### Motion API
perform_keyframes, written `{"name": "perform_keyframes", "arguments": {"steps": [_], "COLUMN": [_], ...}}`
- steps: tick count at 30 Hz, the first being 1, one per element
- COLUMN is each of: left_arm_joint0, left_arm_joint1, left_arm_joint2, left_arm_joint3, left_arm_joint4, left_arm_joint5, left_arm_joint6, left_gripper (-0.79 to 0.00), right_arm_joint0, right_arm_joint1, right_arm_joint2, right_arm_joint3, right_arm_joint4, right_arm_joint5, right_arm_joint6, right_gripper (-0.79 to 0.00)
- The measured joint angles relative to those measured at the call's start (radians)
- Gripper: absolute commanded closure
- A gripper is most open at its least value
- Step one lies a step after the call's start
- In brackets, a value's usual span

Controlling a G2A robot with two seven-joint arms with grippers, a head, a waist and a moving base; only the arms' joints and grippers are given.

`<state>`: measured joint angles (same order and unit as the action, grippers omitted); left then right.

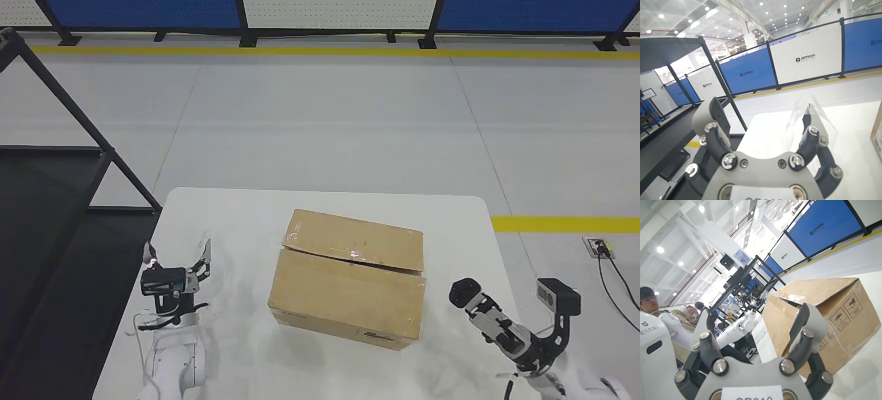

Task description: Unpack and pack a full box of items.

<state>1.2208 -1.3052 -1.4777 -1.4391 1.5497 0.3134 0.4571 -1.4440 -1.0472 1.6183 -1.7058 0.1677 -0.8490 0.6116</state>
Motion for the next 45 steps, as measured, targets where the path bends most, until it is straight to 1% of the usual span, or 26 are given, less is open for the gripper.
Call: {"name": "perform_keyframes", "arguments": {"steps": [3,6,12,18,26,31,36,45], "left_arm_joint0": [0.006,0.012,0.016,0.017,0.016,0.014,0.006,0.004], "left_arm_joint1": [-0.003,-0.005,-0.008,-0.011,-0.012,-0.011,-0.01,-0.013], "left_arm_joint2": [-0.005,-0.009,-0.006,-0.004,-0.025,-0.032,-0.026,-0.026], "left_arm_joint3": [-0.036,-0.079,-0.154,-0.187,-0.192,-0.171,-0.136,-0.115], "left_arm_joint4": [-0.033,-0.08,-0.105,-0.121,-0.172,-0.145,-0.089,-0.11], "left_arm_joint5": [-0.009,-0.038,-0.069,-0.084,-0.131,-0.135,-0.12,-0.138], "left_arm_joint6": [-0.023,-0.047,-0.078,-0.088,-0.122,-0.15,-0.179,-0.183], "left_gripper": [-0.785,-0.785,-0.785,-0.785,-0.785,-0.785,-0.785,-0.785], "right_arm_joint0": [0.004,0.012,0.034,0.045,0.041,0.044,0.057,0.093], "right_arm_joint1": [0.0,0.0,0.0,0.0,0.003,0.004,0.006,0.017], "right_arm_joint2": [-0.011,-0.023,-0.048,-0.061,-0.061,-0.067,-0.073,-0.057], "right_arm_joint3": [-0.003,-0.003,0.002,0.022,0.035,0.04,0.049,0.106], "right_arm_joint4": [-0.004,-0.003,-0.008,-0.007,0.001,0.005,0.014,0.036], "right_arm_joint5": [0.002,0.003,0.01,0.001,-0.015,-0.017,-0.016,0.007], "right_arm_joint6": [0.001,0.004,0.005,0.005,0.002,0.003,0.017,0.071], "right_gripper": [-0.785,-0.785,-0.785,-0.785,-0.785,-0.785,-0.785,-0.785]}}
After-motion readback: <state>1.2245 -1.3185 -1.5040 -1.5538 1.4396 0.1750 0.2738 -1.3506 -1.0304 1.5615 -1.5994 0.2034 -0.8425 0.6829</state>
